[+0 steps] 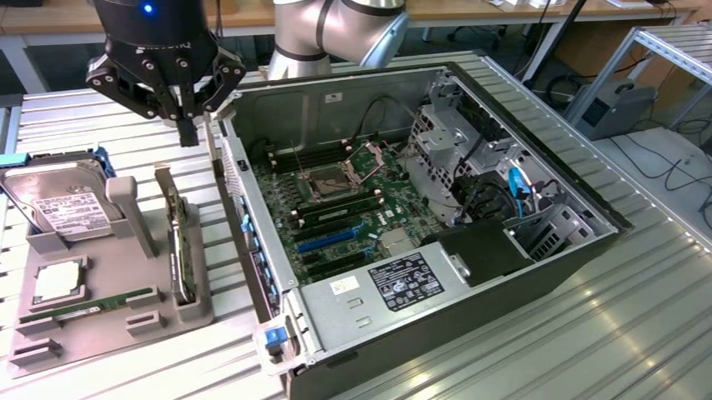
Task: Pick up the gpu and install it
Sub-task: 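Reach for the gpu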
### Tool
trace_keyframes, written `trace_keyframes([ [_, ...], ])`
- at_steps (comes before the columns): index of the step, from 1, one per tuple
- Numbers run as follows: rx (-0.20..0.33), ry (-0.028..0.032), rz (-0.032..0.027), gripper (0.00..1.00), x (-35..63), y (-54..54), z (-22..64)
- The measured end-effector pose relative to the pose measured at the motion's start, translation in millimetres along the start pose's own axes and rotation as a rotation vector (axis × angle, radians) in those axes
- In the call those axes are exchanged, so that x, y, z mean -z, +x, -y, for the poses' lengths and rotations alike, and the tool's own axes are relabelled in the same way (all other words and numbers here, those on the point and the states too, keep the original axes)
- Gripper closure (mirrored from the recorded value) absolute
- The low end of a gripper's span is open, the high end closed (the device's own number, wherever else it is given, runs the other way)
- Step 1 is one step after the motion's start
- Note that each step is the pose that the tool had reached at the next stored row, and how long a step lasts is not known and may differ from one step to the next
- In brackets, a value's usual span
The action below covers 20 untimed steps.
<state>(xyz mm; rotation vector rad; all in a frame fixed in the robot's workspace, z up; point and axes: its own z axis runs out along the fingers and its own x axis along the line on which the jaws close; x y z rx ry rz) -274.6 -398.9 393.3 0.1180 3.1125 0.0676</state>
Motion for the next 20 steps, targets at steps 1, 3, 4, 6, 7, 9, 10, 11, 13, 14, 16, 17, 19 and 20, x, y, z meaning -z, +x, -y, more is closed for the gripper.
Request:
trace_keyframes([
  [1, 0.000, 0.0000, 0.0000, 0.89, 0.0, 0.5, 0.0],
  [3, 0.000, 0.0000, 0.0000, 0.89, 0.1, 1.5, 0.1],
  [4, 0.000, 0.0000, -0.0001, 0.89, 0.1, 1.9, 0.1],
  [6, 0.000, 0.0000, 0.0000, 0.89, 0.1, 2.8, 0.2],
  [7, 0.000, 0.0000, 0.0000, 0.89, 0.1, 3.3, 0.3],
  [9, 0.000, 0.0000, 0.0000, 0.89, 0.1, 4.4, 0.3],
  [10, 0.000, 0.0000, 0.0000, 0.89, 0.1, 5.3, 0.4],
  [11, 0.000, 0.0000, 0.0000, 0.89, 0.2, 6.1, 0.5],
  [13, 0.000, 0.0000, 0.0000, 0.89, 0.2, 7.2, 0.6],
  [14, 0.000, 0.0000, 0.0000, 0.89, 0.2, 7.6, 0.6],
  [16, 0.000, 0.0000, 0.0000, 0.89, 0.2, 8.4, 0.6],
  [17, 0.000, 0.0000, 0.0000, 0.89, 0.2, 8.8, 0.7],
  [19, 0.000, 0.0000, 0.0000, 0.89, 0.3, 9.6, 0.7],
  [20, 0.000, 0.0000, 0.0000, 0.89, 0.3, 10.2, 0.8],
])
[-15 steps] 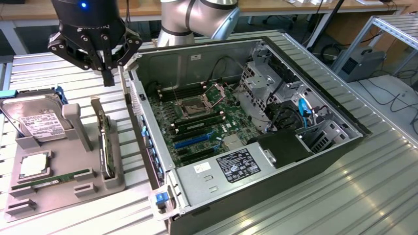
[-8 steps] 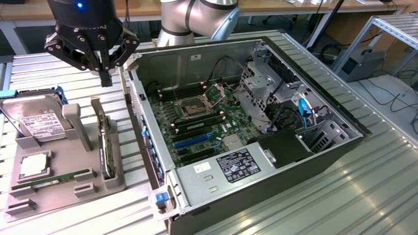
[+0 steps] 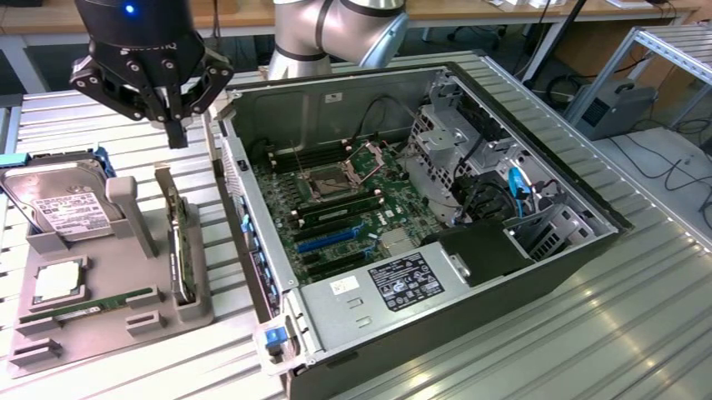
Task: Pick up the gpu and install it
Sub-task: 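Reach for the gpu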
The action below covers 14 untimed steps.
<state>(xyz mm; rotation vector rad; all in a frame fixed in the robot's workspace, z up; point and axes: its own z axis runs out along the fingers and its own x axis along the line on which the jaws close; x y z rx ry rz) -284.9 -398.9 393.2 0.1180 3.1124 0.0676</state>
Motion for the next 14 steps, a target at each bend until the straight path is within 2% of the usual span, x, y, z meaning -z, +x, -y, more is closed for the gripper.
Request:
trace_keyframes([
  [14, 0.000, 0.0000, -0.0001, 0.89, 0.1, 5.4, 0.4],
])
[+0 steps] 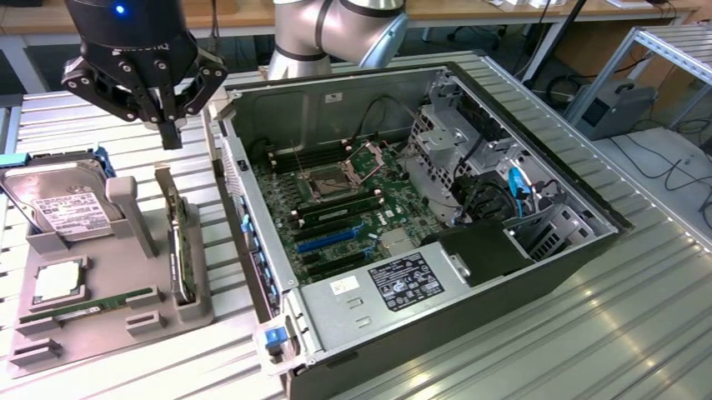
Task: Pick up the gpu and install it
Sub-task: 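Reach for the gpu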
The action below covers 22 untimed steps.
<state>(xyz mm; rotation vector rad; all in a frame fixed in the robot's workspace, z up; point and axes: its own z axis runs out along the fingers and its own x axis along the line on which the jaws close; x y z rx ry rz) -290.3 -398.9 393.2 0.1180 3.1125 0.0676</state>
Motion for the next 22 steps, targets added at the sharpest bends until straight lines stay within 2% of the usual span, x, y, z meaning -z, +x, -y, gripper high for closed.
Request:
trace_keyframes([
  [5, 0.000, 0.0000, -0.0001, 0.89, 0.1, 0.0, 1.1],
  [22, 0.000, 0.0000, 0.0000, 0.89, 0.6, -1.0, 13.2],
])
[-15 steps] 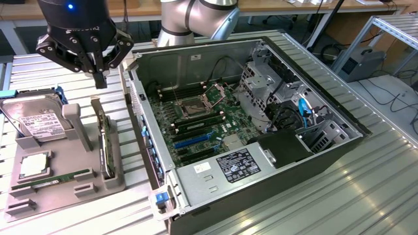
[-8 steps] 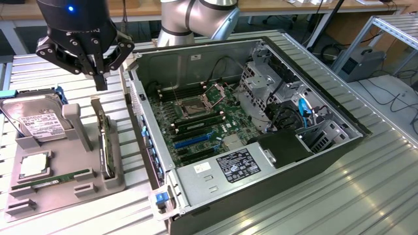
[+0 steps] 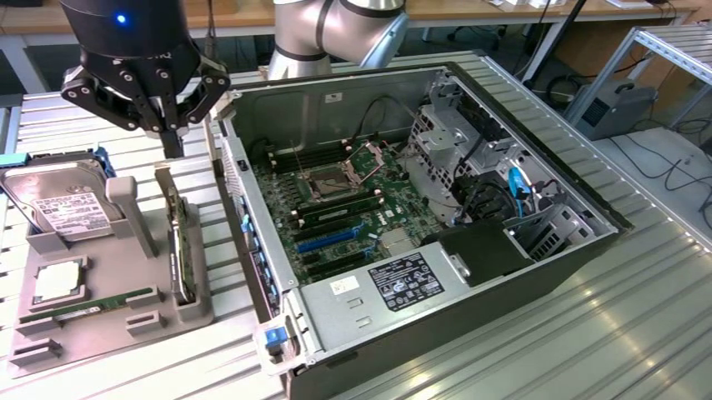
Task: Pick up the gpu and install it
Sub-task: 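Reach for the gpu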
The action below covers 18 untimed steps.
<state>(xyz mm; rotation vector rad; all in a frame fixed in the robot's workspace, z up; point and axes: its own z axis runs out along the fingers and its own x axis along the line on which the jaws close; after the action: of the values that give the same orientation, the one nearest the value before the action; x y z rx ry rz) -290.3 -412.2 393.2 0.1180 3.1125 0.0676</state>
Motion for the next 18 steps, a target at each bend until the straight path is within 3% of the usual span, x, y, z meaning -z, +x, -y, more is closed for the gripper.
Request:
trace_keyframes([
  [18, 0.000, 0.0000, 0.0000, 0.89, 0.4, -0.8, 10.3],
])
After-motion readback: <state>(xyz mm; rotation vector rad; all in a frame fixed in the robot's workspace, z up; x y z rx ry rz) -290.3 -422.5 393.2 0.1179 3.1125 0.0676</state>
